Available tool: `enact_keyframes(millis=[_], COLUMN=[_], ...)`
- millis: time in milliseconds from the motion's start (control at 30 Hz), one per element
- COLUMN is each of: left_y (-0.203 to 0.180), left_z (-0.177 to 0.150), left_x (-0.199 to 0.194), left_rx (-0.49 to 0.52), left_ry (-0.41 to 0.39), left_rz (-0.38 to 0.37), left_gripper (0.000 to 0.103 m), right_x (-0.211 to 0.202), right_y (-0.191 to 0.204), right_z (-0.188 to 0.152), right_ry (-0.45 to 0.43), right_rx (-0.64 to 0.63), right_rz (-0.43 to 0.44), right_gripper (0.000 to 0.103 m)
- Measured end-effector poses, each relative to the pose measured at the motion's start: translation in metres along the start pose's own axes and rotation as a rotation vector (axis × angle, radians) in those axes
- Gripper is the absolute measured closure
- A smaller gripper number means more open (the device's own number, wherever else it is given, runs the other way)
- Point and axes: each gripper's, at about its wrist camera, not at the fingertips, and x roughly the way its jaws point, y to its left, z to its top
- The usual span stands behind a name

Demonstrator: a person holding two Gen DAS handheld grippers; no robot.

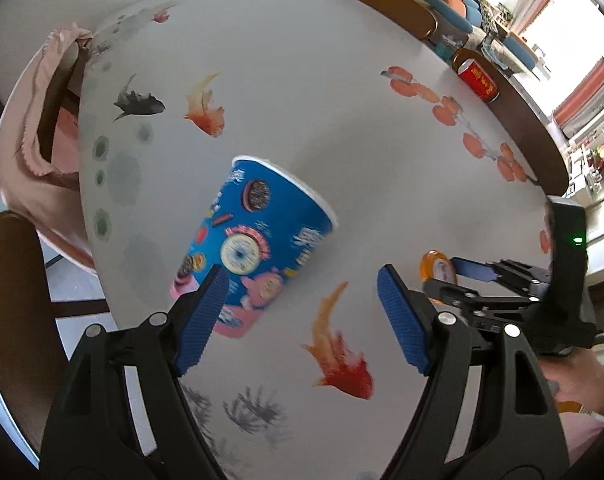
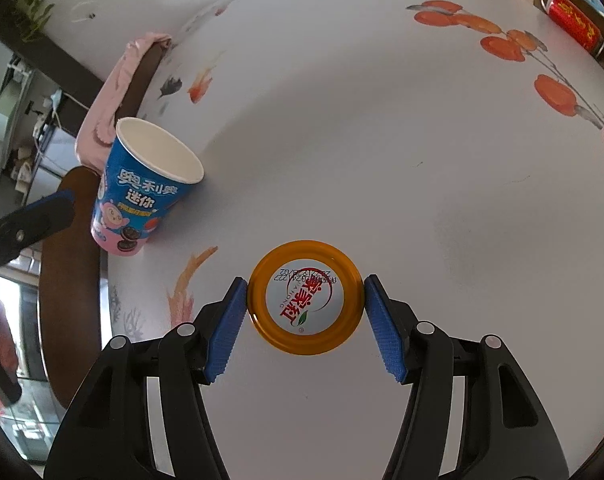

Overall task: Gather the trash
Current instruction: 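Grasp the orange-lidded cap with the right tool while the left tool grasps the blue snack cup, then carry the snack cup and orange cap over the grey bin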

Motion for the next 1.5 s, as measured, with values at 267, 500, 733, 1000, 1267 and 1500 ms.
enact_keyframes(millis=[267,500,733,1000,1267,1500], left_y=[0.026,0.037,0.037,0.035,0.023,0.012], left_z=[0.012,0.027,0.031,0.023,0.003,-0.045], left_x=[0.031,0.057,0.084,0.078,0.034,-0.013], left_rx=[0.014,0.053,0.092,0.016,-0.078,-0.216], left_ry=[0.011,0.051,0.118,0.103,0.025,-0.025], left_rz=[0.045,0.049,0.028,0.020,0.028,0.128], left_gripper=[0.019,0.009,0.009,0.015,0.015,0.015], right_x=[0.009,0.020,0.022,0.016,-0.001,-0.015], right_y=[-0.003,-0.001,0.001,0.002,0.018,0.037], right_z=[0.010,0.019,0.025,0.027,0.026,0.008], right_ry=[0.013,0.023,0.024,0.024,0.029,0.062], right_rx=[0.037,0.047,0.063,0.042,-0.059,-0.207], right_rz=[0.000,0.011,0.034,0.056,0.107,0.196], right_gripper=[0.043,0.042,0.042,0.043,0.043,0.043])
